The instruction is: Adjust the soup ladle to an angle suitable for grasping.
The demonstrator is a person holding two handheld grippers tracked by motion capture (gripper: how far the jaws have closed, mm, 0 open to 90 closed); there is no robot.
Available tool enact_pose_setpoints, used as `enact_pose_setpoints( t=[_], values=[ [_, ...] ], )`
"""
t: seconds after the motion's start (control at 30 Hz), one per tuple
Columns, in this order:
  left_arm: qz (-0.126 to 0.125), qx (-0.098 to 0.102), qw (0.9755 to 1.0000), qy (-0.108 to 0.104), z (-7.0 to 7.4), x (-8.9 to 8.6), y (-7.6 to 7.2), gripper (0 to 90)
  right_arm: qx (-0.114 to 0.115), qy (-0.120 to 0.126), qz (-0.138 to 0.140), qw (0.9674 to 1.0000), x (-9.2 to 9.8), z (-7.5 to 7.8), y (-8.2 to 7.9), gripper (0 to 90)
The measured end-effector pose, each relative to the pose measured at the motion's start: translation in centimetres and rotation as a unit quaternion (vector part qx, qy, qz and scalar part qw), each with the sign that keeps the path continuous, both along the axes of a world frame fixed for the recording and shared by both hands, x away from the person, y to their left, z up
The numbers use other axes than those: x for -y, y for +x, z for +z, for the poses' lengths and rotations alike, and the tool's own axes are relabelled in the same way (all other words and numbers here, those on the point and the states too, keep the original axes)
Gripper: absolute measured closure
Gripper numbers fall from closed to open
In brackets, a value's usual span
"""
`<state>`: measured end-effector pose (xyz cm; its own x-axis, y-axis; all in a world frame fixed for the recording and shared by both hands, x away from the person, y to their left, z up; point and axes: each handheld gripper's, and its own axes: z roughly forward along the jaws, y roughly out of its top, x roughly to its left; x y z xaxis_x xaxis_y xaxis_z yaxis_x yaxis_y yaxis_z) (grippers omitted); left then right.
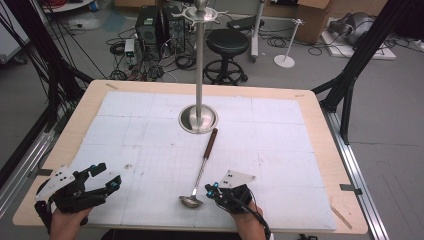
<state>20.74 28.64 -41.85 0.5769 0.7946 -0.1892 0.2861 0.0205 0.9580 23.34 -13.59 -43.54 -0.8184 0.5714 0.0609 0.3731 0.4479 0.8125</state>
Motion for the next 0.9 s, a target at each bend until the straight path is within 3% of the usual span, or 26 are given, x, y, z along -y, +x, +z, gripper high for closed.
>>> enact_pose_setpoints(
  t=[0.13, 0.37, 0.9],
  values=[
    [0.001, 0.000, 1.0000, -0.003, 0.0, 0.0, 0.0, 23.6, -0.009, -0.003, 0.007, 0.9999, -1.0, -0.4, 0.6, 89.0],
    [0.004, 0.000, 1.0000, -0.004, 0.0, -0.2, 0.0, 23.6, -0.022, -0.032, 0.025, 0.9989, -3.1, -1.4, 1.1, 89.0],
    [0.004, -0.003, 1.0000, -0.004, -0.1, 0.0, 0.1, 23.8, -0.035, -0.031, 0.023, 0.9986, -3.8, -1.2, 1.6, 89.0]
  ],
)
